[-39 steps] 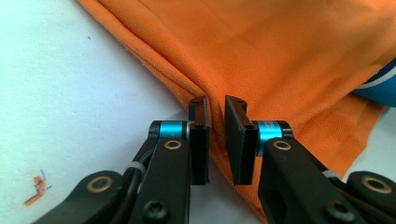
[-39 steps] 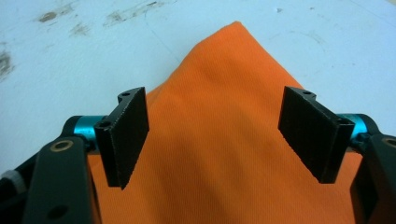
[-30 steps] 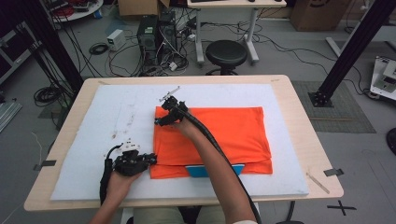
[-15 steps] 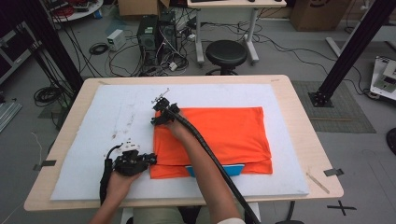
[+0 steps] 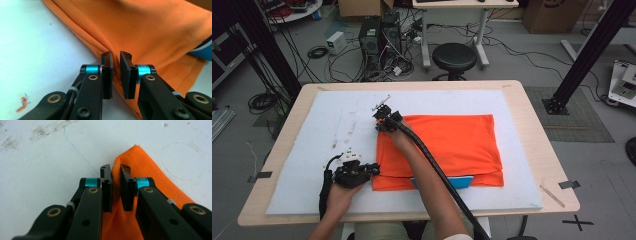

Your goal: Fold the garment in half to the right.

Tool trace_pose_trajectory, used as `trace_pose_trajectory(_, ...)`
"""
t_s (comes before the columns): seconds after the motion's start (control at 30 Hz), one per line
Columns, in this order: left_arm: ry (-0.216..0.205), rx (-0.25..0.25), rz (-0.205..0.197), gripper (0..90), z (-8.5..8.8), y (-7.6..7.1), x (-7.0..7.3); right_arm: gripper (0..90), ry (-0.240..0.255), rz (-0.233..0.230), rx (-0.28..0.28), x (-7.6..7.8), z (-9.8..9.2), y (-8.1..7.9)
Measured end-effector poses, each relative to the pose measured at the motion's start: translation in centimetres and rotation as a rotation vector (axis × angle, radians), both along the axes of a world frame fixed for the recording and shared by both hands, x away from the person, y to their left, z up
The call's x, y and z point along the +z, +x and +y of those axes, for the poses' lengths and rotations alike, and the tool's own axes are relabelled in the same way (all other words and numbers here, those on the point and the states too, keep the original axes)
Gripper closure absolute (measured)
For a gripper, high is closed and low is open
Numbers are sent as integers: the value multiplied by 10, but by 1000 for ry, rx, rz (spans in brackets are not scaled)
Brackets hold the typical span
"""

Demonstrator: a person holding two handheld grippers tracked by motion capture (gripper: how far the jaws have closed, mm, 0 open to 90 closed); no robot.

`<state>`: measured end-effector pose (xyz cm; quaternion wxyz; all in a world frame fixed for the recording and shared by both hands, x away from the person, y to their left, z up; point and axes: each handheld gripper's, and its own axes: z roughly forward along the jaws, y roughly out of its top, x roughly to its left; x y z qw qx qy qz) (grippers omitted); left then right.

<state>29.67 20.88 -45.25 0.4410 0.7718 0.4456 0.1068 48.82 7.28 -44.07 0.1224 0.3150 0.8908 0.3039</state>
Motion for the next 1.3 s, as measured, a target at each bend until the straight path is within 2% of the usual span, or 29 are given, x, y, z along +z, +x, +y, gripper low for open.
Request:
trace_pose_trajectory(0.23, -17, 2, -26, 808, 1, -1, 4, 843, 29, 0, -11, 6, -5, 0)
trace_pose_trajectory(0.33, -49, 3, -37, 810, 1, -2, 8, 843, 54, -4, -15, 12, -12, 0)
trace_pose_trajectory(0.47, -90, -25, -43, 830, -4, 0, 15, 844, 87, -15, -21, 22, -23, 0)
trace_pose_trajectory(0.53, -122, -35, -41, 833, -7, 2, 19, 845, 99, -20, -24, 29, -28, -1)
trace_pose_trajectory(0.63, -145, -54, -48, 836, -14, 4, 26, 845, 101, -40, -26, 38, -39, -3)
trace_pose_trajectory(0.73, -164, -77, -61, 837, -22, 6, 34, 846, 122, -47, -44, 49, -55, -3)
trace_pose_trajectory(0.83, -200, -97, -70, 837, -32, 10, 44, 846, 130, -54, -60, 57, -69, -4)
trace_pose_trajectory(0.97, -218, -123, -73, 837, -49, 15, 51, 846, 147, -69, -87, 66, -93, -3)
trace_pose_trajectory(1.3, -196, -217, -75, 837, -107, 29, 67, 846, 179, -101, -174, 82, -158, -8)
